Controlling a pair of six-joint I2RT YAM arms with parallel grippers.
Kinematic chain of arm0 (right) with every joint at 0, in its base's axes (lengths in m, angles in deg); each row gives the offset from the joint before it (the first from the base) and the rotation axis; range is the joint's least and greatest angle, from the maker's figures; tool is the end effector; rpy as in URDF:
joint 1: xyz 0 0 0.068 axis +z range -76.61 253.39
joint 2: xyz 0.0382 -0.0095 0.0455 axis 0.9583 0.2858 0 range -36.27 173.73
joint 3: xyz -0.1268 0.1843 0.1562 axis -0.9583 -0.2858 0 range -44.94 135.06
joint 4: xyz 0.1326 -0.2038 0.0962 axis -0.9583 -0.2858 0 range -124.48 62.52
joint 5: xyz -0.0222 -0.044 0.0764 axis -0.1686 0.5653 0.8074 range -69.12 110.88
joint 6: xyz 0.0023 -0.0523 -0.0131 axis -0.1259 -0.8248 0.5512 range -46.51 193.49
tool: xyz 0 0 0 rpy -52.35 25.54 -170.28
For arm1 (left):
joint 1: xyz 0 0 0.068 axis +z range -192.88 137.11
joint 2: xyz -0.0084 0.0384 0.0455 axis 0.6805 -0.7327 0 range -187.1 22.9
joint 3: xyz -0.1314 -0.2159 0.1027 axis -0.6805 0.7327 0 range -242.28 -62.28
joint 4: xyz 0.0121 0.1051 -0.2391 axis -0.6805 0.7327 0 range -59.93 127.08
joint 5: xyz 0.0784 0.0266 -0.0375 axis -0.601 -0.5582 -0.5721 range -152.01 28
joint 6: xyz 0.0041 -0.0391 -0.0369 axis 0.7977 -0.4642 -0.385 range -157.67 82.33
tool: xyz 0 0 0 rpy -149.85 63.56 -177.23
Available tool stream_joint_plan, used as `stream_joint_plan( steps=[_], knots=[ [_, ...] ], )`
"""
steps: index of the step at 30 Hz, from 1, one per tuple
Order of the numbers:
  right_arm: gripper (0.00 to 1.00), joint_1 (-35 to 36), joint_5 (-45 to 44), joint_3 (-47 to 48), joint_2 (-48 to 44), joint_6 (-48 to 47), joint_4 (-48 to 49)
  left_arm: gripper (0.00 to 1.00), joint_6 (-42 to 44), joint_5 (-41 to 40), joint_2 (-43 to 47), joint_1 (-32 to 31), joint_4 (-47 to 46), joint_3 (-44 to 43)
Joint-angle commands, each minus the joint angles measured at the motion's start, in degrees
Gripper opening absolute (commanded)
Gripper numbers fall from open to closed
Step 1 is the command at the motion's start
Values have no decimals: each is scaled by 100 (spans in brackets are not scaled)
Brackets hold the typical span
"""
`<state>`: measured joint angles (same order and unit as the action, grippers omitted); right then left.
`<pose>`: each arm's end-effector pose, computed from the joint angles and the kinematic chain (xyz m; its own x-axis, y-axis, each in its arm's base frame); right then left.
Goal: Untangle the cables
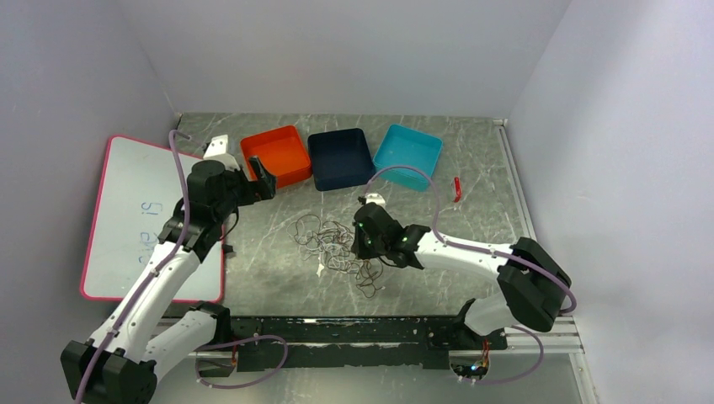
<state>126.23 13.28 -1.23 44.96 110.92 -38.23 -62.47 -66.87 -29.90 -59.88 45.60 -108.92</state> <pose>0.1750 0.2230 0.1912 -0.8058 -0.0656 -0.5885 -0.3110 0.8926 0.3263 0.2037 -0.0591 0.3167 -0.4113 -0.3113 -0.8567 0.0478 0.9312 -0.3613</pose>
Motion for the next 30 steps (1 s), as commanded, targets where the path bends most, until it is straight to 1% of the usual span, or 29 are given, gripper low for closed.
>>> stream_joint_plan(
  steps=[1,6,11,15,17,19,21,25,30],
  knots=[
    [0,-13,-43,53,-180,-113,241,100,274,530,94,-40,-358,-42],
    [0,-6,34,154,-552,-478,140,99,264,916,258,-36,-739,21],
    [0,-8,128,337,-917,-903,-54,98,188,919,390,-35,-1031,-6],
    [0,-6,167,594,-1114,-1181,-173,99,298,1048,349,-41,-1238,-129],
    [0,-4,200,754,-1181,-1267,-233,95,317,832,301,-36,-1162,-257],
    [0,-3,247,868,-1259,-1363,-240,95,705,554,315,-40,-1064,-394],
    [0,-3,338,930,-1373,-1415,-193,96,960,524,362,-41,-1037,-517],
    [0,-2,389,1052,-1522,-1452,-128,98,1326,1030,369,-41,-833,-837],
    [0,-6,470,1341,-1505,-1542,-317,98,1184,1393,396,-39,-773,-875]
  ],
)
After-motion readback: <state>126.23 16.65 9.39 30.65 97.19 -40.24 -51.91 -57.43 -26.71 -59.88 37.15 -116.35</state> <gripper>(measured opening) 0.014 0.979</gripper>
